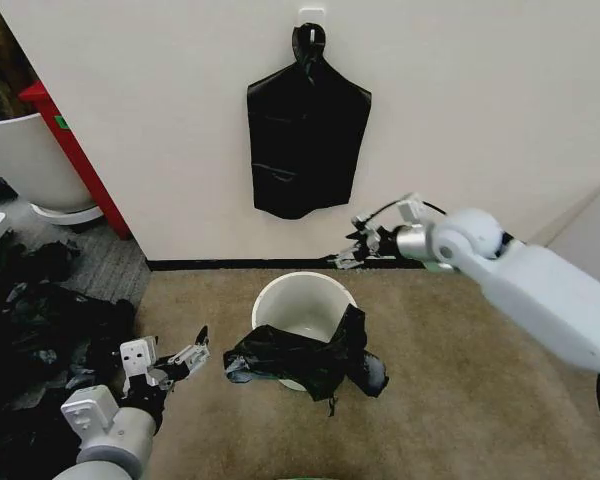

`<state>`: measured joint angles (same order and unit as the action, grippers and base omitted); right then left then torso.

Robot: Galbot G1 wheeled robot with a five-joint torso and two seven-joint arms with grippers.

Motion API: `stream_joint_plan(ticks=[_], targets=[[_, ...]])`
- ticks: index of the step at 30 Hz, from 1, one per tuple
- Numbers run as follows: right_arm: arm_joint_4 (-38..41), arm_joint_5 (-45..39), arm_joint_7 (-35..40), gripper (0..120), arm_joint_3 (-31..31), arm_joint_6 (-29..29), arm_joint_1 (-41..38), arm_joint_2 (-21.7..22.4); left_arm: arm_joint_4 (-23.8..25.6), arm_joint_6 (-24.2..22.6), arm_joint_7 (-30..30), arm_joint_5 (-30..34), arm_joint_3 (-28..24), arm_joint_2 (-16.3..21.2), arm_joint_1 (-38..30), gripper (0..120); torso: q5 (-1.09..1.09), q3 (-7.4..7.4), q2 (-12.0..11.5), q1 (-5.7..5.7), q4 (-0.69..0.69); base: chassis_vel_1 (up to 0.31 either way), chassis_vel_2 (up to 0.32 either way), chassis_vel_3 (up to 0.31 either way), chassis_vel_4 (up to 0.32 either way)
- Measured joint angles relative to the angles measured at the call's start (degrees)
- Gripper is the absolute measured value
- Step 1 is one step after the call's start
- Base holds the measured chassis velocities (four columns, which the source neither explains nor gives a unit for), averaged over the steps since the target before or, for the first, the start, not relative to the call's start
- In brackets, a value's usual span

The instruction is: Place the garbage bag over the trash bin.

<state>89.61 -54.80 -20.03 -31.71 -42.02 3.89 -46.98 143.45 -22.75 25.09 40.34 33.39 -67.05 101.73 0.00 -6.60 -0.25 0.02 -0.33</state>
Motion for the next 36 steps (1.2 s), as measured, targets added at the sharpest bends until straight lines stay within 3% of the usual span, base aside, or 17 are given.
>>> stream_joint_plan(ticks=[12, 15, 26, 31, 36], targets=[[-11.68, 0.92, -0.6, 100, -18.26, -0.08, -12.22, -8.79, -0.11, -0.03, -0.59, 0.25, -0.49, 0.47, -0.86, 100, -0.01, 0.0, 0.0, 0.0, 0.01, 0.0, 0.0, 0.0, 0.0], [-12.05, 0.42, -0.7, 100, -21.85, -0.1, -13.78, -9.06, -0.13, 0.09, -0.67, 0.2, -0.53, 0.53, -0.99, 100, -0.01, 0.01, 0.0, 0.0, -0.01, 0.0, 0.0, 0.0, 0.0], [-18.36, 4.43, -1.72, 100, -24.38, -0.12, -14.18, -13.66, -0.19, 0.99, -1.56, -0.73, -1.8, 0.21, -1.79, 100, 0.0, 0.0, 0.0, 0.0, 0.0, 0.0, 0.0, 0.0, 0.0], [-18.96, 4.84, -1.73, 88, -24.52, -0.12, -13.8, -14.1, -0.2, 1.55, -1.89, -1.09, -1.71, 0.2, -1.65, 100, -0.01, 0.01, 0.01, 0.0, -0.01, 0.0, 0.0, 0.0, 0.0], [-18.1, 4.83, -0.97, 67, -25.56, -0.12, -12.87, -14.02, -0.2, 1.81, -2.96, -1.97, -1.54, 0.0, -1.56, 100, -0.01, 0.01, 0.01, 0.0, -0.01, 0.0, 0.0, 0.0, 0.0]])
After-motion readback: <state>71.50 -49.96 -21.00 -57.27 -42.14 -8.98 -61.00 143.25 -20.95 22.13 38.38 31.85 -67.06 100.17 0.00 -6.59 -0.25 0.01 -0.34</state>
